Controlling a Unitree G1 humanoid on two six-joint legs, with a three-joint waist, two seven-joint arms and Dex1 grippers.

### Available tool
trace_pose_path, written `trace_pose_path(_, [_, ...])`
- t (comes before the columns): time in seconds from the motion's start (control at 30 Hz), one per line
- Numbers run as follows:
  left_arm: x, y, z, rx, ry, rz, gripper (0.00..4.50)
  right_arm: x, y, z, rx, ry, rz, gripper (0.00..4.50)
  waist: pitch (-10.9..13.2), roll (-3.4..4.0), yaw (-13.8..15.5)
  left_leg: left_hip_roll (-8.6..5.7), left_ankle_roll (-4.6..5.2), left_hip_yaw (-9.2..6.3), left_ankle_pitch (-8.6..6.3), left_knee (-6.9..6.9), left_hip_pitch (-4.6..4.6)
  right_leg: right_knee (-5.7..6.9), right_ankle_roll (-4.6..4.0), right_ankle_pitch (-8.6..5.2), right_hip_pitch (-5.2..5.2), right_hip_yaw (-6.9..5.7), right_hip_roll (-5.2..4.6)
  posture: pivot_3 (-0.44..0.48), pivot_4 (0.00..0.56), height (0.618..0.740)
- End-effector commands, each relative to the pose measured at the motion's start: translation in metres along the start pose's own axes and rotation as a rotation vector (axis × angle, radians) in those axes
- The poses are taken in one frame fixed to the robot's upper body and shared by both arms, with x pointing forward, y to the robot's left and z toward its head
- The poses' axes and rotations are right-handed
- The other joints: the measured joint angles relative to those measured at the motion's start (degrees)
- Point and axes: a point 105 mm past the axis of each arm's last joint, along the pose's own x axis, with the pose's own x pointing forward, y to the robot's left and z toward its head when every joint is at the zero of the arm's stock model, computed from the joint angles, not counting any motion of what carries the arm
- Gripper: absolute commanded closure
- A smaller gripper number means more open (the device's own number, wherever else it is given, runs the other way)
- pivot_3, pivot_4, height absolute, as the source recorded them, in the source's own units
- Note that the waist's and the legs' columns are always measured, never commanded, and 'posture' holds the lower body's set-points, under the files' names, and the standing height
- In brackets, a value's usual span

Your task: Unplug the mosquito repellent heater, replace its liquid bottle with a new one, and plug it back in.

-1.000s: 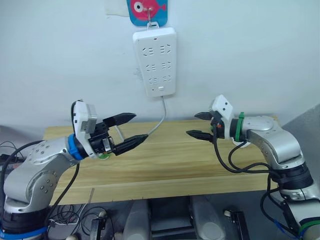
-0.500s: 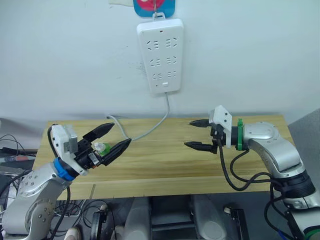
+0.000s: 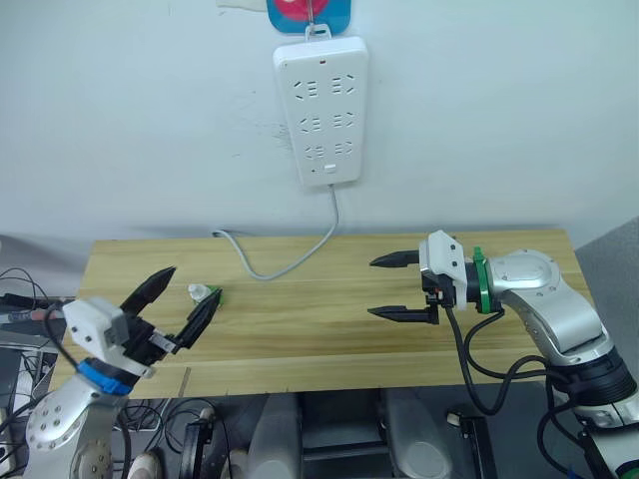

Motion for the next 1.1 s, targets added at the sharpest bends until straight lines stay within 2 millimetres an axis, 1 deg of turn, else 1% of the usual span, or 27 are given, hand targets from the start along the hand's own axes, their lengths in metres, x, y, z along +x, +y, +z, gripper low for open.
trace_pose_path(0.03, [-0.019, 0.009, -0.002, 0.040, 0.005, 0.086, 0.00, 0.000, 0.003, 0.008, -0.048, -0.013, 0.025, 0.50, 0.00, 0.00, 0.08, 0.00, 0.00, -0.02, 0.00, -0.01, -0.01, -0.01, 0.00, 0.00, 0.00, -0.02, 0.00, -0.024, 0.377, 0.730])
trace_pose_path(0.2, [-0.037, 0.011, -0.013, 0.039, 0.032, 0.153, 0.00, -0.001, 0.004, 0.009, -0.050, -0.013, 0.034, 0.50, 0.00, -0.01, 0.48, -0.02, 0.00, -0.04, 0.00, -0.05, -0.05, -0.08, 0.00, 0.00, -0.01, -0.06, -0.03, -0.021, 0.376, 0.730])
trace_pose_path(0.37, [-0.046, 0.019, -0.022, 0.067, 0.052, 0.193, 0.00, 0.002, 0.008, 0.014, -0.074, -0.021, 0.049, 0.50, 0.00, -0.01, 1.13, -0.02, -0.01, -0.04, 0.00, -0.15, -0.06, -0.15, 0.01, -0.01, -0.03, -0.08, -0.03, -0.019, 0.381, 0.730])
trace_pose_path(0.43, [-0.048, 0.022, -0.026, 0.084, 0.056, 0.207, 0.00, 0.004, 0.010, 0.019, -0.092, -0.031, 0.053, 0.50, 0.02, -0.02, 1.27, -0.03, -0.01, -0.04, 0.00, -0.22, -0.06, -0.22, 0.01, -0.01, -0.03, -0.09, -0.03, -0.018, 0.395, 0.730])
trace_pose_path(0.53, [-0.046, 0.024, -0.034, 0.094, 0.048, 0.222, 0.00, 0.007, 0.010, 0.028, -0.110, -0.046, 0.052, 0.50, 0.09, -0.09, 1.28, -0.03, -0.01, -0.03, 0.00, -0.38, -0.06, -0.40, 0.01, 0.00, -0.03, -0.10, -0.03, -0.021, 0.414, 0.730])
trace_pose_path(0.73, [-0.035, 0.024, -0.049, 0.097, 0.028, 0.240, 0.00, 0.007, 0.008, 0.047, -0.135, -0.059, 0.047, 0.50, 0.82, -0.14, 1.27, -0.01, -0.01, -0.04, 0.00, -0.63, -0.10, -0.69, 0.01, 0.00, -0.03, -0.16, -0.03, -0.043, 0.455, 0.730])
trace_pose_path(0.87, [-0.030, 0.022, -0.058, 0.095, 0.037, 0.222, 0.00, 0.006, 0.007, 0.053, -0.137, -0.060, 0.039, 0.50, 1.63, -0.16, 1.19, 0.00, 0.00, -0.03, -0.01, -0.67, -0.16, -0.83, 0.01, 0.00, -0.03, -0.17, -0.03, -0.056, 0.470, 0.730])
trace_pose_path(0.9, [-0.028, 0.024, -0.060, 0.098, 0.038, 0.229, 0.00, 0.006, 0.007, 0.055, -0.137, -0.060, 0.037, 0.50, 1.73, -0.14, 1.19, 0.01, 0.01, -0.02, -0.02, -0.69, -0.17, -0.86, 0.01, 0.00, -0.04, -0.17, -0.03, -0.066, 0.478, 0.730])
trace_pose_path(1.1, [-0.021, 0.034, -0.071, 0.108, 0.053, 0.250, 0.00, 0.006, 0.006, 0.061, -0.134, -0.060, 0.019, 0.50, 2.64, -0.16, 1.19, 0.01, 0.02, -0.03, -0.02, -0.70, -0.17, -0.86, 0.01, 0.00, -0.05, -0.18, -0.04, -0.083, 0.482, 0.730])
